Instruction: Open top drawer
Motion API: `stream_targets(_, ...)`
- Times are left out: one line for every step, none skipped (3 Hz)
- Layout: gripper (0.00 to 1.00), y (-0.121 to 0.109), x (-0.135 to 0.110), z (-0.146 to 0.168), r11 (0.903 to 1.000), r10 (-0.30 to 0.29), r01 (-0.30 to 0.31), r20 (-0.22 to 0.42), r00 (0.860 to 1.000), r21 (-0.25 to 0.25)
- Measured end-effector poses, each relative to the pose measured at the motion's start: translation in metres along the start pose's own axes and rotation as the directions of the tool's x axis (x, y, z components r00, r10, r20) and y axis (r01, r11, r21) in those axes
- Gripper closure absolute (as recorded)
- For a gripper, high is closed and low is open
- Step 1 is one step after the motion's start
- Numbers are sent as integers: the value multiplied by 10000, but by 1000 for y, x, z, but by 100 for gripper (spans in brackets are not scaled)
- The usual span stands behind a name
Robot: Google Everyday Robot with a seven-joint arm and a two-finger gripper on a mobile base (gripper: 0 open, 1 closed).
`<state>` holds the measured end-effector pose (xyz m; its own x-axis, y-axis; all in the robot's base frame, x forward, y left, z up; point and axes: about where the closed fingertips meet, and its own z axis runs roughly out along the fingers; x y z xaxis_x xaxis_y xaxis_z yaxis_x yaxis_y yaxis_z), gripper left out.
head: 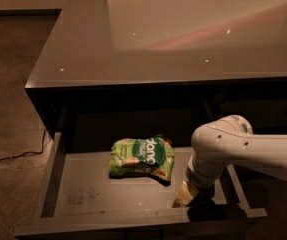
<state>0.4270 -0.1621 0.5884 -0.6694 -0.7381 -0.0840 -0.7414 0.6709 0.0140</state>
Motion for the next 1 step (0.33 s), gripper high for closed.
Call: stream_targets(0, 0, 0, 0, 10000, 0, 0, 0, 10000, 0)
